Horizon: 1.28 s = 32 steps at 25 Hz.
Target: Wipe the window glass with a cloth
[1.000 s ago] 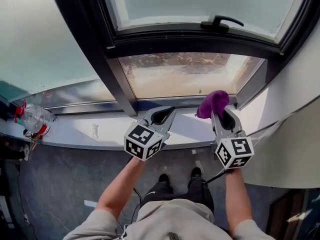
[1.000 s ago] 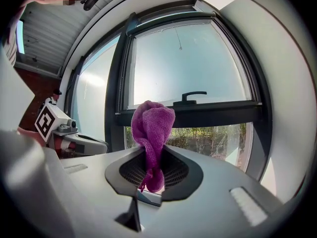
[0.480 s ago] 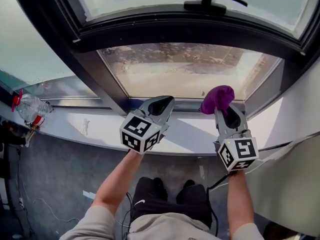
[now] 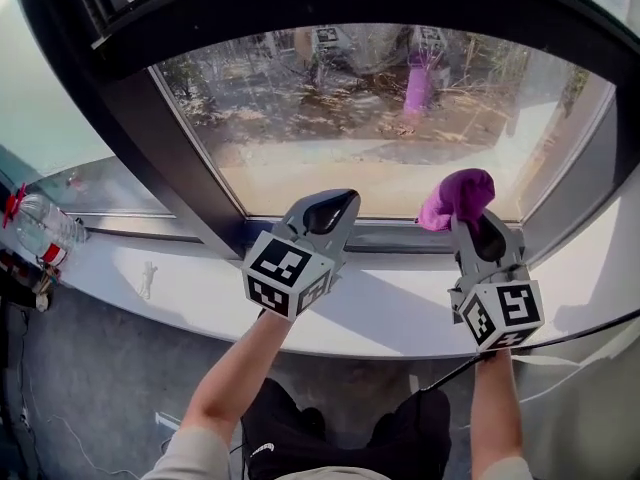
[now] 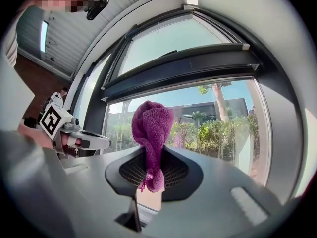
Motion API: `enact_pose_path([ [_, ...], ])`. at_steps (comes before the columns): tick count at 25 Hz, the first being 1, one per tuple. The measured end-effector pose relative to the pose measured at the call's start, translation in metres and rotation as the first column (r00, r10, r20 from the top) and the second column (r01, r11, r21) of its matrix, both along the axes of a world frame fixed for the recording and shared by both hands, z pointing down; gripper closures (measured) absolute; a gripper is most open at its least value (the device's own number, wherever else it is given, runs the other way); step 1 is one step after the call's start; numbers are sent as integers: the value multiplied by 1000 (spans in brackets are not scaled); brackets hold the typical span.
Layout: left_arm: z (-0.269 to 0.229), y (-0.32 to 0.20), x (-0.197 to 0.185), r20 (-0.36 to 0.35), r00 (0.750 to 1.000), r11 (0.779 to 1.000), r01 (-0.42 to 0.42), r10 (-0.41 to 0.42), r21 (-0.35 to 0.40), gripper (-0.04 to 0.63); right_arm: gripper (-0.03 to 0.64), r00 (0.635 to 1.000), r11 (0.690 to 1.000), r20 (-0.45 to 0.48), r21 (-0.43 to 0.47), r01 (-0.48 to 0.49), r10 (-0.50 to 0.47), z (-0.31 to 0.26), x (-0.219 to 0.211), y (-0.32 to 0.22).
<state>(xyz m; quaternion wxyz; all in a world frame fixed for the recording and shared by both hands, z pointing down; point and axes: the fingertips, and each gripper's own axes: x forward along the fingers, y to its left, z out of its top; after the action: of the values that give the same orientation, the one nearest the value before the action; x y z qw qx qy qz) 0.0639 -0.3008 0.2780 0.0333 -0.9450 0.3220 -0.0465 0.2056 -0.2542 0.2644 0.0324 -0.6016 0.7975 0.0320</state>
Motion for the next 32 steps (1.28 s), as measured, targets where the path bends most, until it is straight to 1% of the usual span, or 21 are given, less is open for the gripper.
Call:
enact_pose_path([
  [5, 20, -14, 2, -16, 1000, 996, 13, -11, 86, 594, 537, 1000, 999, -23, 52, -7, 9, 26, 0, -15],
  [9, 21, -18, 16, -23, 999, 989, -34, 38, 145, 594, 535, 999, 990, -44, 139, 6, 0, 27, 7, -21],
  [12, 14, -21, 26, -25, 999, 982, -36, 41, 183, 594, 535, 997, 985, -74, 171, -16, 29, 26, 20, -22],
  [16, -5, -25, 58, -45, 997, 979, -47, 58, 200, 594, 535, 992, 981, -113, 189, -39, 61, 4, 52, -21],
  [20, -37, -30, 103, -95, 992, 977, -65, 86, 203, 594, 535, 975, 973, -139, 177, -146, 172, -32, 106, -18],
  [23, -56, -30, 126, -111, 988, 976, -83, 107, 201, 594, 535, 952, 946, -98, 181, -268, 289, -53, 154, -25],
  [25, -63, -26, 141, -118, 985, 974, -100, 126, 205, 594, 535, 923, 913, -55, 179, -367, 382, -64, 191, -27],
  [27, -64, -22, 155, -113, 983, 971, -122, 147, 207, 594, 535, 884, 871, 12, 166, -462, 466, -73, 230, -30],
  [30, -61, -19, 168, -81, 983, 968, -144, 164, 207, 594, 535, 833, 822, 97, 136, -553, 544, -87, 272, -39],
  [32, -61, -17, 174, -39, 985, 963, -158, 170, 221, 594, 535, 806, 797, 120, 117, -592, 580, -98, 288, -48],
])
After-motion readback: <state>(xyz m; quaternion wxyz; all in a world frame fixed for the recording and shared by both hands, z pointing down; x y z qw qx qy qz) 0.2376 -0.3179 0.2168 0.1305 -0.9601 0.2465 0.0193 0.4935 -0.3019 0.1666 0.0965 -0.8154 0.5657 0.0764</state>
